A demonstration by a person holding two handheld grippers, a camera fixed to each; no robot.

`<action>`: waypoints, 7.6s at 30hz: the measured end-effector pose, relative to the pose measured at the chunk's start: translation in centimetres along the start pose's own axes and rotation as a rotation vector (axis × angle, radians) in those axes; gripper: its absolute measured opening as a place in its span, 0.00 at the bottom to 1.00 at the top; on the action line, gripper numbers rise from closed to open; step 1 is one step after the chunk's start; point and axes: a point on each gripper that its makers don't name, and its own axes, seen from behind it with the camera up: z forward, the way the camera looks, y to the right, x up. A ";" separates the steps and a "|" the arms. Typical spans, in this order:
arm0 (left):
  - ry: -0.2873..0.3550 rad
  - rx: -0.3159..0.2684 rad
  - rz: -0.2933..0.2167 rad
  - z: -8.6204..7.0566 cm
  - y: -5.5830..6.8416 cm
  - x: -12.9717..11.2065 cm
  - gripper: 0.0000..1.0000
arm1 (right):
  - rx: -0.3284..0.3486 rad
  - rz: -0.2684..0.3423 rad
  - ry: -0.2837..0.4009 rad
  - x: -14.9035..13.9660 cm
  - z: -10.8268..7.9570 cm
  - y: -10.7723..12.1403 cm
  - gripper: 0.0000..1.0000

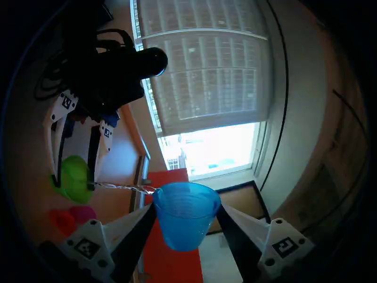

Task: Pour water

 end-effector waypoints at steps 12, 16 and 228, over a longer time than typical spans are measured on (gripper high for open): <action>0.000 0.001 0.005 -0.1 0.0 0.1 0.90 | -0.006 -0.036 -0.004 -0.1 0.2 0.2 0.91; 0.000 0.001 0.005 -0.1 0.0 0.1 0.90 | -0.007 -0.046 -0.003 0.0 0.3 0.3 0.91; -0.493 0.000 0.039 -1.7 -1.4 -16.9 0.90 | 0.283 1.252 -0.271 -6.9 -7.0 -14.2 0.91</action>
